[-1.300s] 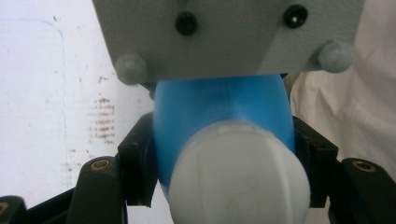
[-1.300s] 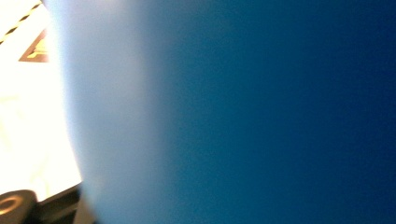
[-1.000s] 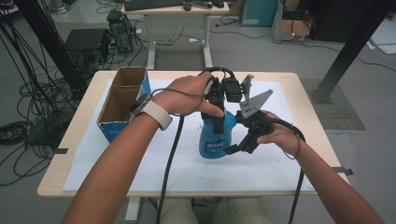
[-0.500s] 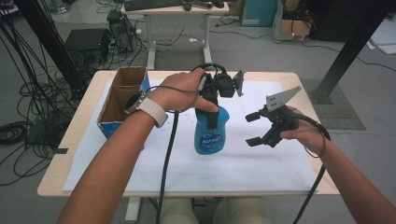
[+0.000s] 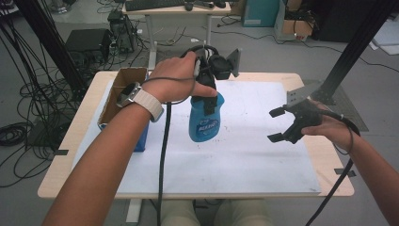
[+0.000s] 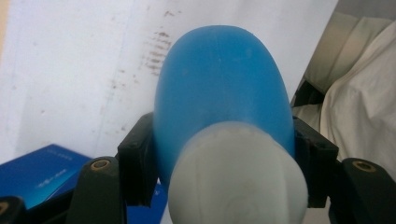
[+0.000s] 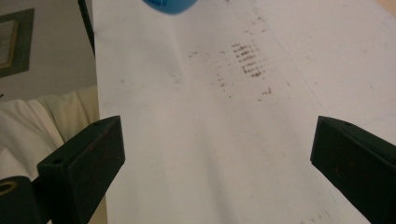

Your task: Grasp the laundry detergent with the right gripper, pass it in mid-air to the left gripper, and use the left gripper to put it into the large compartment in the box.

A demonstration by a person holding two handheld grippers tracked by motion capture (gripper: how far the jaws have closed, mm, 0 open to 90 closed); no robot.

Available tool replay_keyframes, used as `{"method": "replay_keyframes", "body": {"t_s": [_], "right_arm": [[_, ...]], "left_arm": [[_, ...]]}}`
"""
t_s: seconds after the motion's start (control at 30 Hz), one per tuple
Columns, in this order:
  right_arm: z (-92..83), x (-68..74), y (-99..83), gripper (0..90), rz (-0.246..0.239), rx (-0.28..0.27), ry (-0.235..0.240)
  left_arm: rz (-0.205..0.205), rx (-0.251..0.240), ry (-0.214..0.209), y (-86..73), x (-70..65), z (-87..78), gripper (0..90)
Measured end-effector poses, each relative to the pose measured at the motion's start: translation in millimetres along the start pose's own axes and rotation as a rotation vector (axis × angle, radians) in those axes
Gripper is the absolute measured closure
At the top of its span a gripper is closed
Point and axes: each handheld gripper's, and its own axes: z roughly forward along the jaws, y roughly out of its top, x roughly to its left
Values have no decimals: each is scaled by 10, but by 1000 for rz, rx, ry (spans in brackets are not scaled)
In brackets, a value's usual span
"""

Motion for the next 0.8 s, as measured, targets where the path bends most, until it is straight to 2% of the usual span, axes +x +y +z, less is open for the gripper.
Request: {"method": "replay_keyframes", "body": {"t_s": [0.07, 0.27, 0.37, 0.5, 0.57, 0.63, 0.67, 0.8], "right_arm": [[-56, -2, -15, 28, 7, 3, -18], [-170, -11, -59, 31, 26, 29, -38], [-207, -16, -73, 34, 31, 41, -49], [-249, -41, -95, 35, 40, 59, -67], [-266, -59, -106, 44, 47, 63, -66], [-284, -70, -115, 46, 78, 78, -53], [-307, -49, -116, 45, 117, 98, -63], [-329, -62, -112, 45, 119, 100, -68]], "left_arm": [[-21, -7, 8, -17, 24, -42, 372], [-120, -3, 7, -81, 171, -224, 372], [-199, -14, 21, -144, 256, -339, 373], [-279, -24, 45, -208, 338, -461, 373], [-307, -22, 54, -237, 375, -528, 373], [-337, -15, 55, -273, 417, -605, 373], [-350, -14, 55, -285, 428, -626, 373], [-399, -8, 59, -344, 483, -726, 373]]}}
